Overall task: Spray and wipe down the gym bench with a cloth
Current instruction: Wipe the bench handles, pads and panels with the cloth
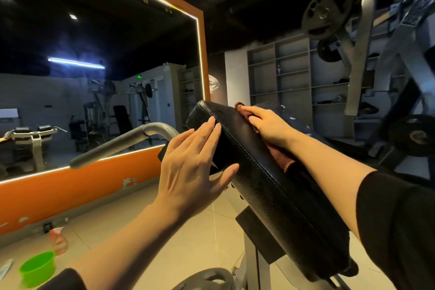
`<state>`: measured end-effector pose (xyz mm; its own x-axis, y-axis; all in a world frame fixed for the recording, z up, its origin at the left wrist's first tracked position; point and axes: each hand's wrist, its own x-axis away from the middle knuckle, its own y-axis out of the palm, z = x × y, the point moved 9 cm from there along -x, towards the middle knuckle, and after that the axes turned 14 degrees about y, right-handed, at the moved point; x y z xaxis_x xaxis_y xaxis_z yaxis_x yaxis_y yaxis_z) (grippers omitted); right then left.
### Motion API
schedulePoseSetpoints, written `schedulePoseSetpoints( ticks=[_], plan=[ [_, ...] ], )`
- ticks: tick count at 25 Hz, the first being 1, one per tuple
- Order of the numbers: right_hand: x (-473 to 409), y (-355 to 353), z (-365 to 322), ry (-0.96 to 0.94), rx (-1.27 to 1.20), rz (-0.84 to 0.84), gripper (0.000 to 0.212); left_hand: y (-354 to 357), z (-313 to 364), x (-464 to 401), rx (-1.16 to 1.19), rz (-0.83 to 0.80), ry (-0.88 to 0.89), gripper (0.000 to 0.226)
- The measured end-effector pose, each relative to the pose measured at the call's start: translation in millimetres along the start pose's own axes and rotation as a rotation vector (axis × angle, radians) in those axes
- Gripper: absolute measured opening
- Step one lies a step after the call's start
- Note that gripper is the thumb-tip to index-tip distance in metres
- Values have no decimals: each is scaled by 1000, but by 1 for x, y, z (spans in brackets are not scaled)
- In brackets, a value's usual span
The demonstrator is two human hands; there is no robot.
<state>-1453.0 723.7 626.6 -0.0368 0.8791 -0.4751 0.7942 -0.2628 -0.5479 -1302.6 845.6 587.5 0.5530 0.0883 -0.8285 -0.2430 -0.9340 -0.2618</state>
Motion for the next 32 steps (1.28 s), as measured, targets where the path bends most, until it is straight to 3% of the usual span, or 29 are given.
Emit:
schedulePoseSetpoints(
  ticks=[2,7,11,16,22,26,28,32],
  plan=[
    [9,2,-10,-23,-56,-46,41,0,-1,0,4,6,-2,74],
    [59,24,-72,-397,-13,-78,44,-1,-1,0,-4,26,-3,73],
    [35,10,-48,-216,-12,35,43,0,-2,1,-1,6,-5,73],
    [59,19,-58,-366,25,15,45,0,-3,2,6,20,-24,74],
    [5,-1,12,14,30,28,43,1,-2,2,17,-32,12,77],
    [50,-7,30,56,105,66,45,-1,7,2,39,-67,9,76],
    [80,-13,49,109,110,66,44,-7,28,5,49,-52,33,71],
    [136,-24,100,226,122,84,44,-17,115,14,154,-59,254,73]
  ],
)
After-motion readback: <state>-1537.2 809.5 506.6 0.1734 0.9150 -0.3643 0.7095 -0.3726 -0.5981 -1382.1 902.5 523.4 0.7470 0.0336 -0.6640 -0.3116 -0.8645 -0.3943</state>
